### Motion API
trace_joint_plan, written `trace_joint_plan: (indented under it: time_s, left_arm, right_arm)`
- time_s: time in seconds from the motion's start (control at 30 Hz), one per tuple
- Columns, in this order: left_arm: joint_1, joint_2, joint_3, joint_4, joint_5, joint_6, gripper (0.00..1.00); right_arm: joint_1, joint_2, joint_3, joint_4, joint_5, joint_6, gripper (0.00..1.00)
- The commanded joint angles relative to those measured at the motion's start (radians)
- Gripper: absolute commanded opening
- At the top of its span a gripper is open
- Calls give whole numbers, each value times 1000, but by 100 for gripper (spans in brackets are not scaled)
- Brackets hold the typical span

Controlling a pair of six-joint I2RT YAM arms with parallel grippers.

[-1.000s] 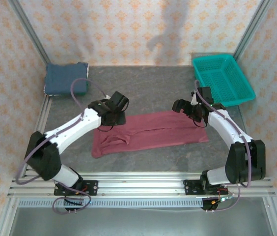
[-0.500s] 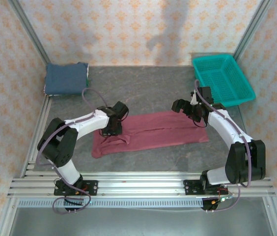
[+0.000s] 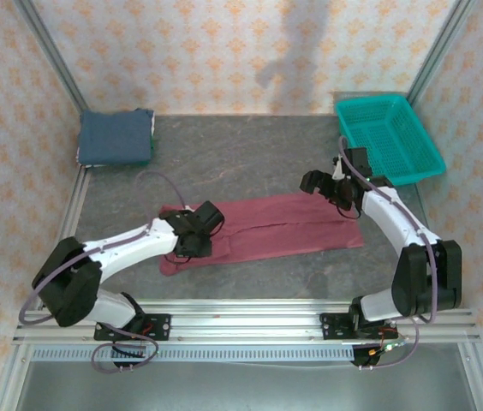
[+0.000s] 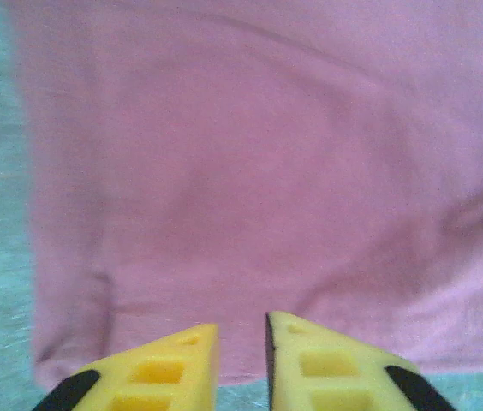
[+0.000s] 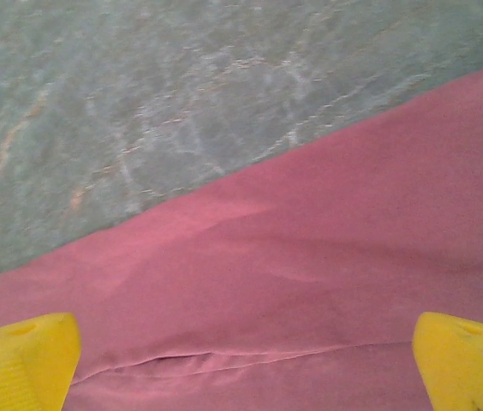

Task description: Fold and stack the t-shirts

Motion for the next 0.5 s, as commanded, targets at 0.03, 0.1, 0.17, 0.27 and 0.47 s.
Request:
trace_joint_plan:
  time_s: [0.03,0.1,0.17,0.27,0.47]
  left_arm:
    - [119,-31,89,-75,-122,-79,28]
    - [148,34,124,-61,-96,-76,24]
    - [162,138,168,-69,-85,-76,17]
    - [198,268,172,-34,-67,-99,10]
    - [252,467,269,-33,-93,-66,7]
  right_arm:
    - [4,84,55,-166,131,9,96]
    - [4,111,35,-172,156,35,87]
    - [3,138,15,-171,187,54,67]
    - [2,188,-8,-163,249,69,36]
    - [4,221,-59,-143,293,61,27]
